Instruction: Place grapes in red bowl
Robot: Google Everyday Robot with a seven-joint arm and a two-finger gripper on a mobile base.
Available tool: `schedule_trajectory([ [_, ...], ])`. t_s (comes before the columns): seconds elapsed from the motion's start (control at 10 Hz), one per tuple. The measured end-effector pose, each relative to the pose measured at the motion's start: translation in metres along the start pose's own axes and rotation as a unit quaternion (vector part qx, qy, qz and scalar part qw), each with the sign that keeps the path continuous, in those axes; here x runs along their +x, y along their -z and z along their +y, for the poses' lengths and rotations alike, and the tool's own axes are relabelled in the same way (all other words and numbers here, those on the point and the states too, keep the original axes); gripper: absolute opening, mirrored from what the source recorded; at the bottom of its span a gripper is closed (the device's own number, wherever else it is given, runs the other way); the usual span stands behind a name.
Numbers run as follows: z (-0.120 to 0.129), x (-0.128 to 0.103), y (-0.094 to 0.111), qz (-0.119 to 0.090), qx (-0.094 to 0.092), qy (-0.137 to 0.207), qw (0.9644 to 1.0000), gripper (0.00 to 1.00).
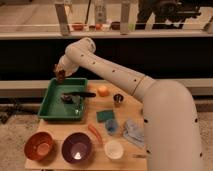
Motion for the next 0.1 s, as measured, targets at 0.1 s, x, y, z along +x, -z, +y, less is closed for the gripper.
schedule_trajectory([
  [0.1,0.0072,-0.0145,-0.0016,-0.011,0.003,0.018,0.9998,0.00],
])
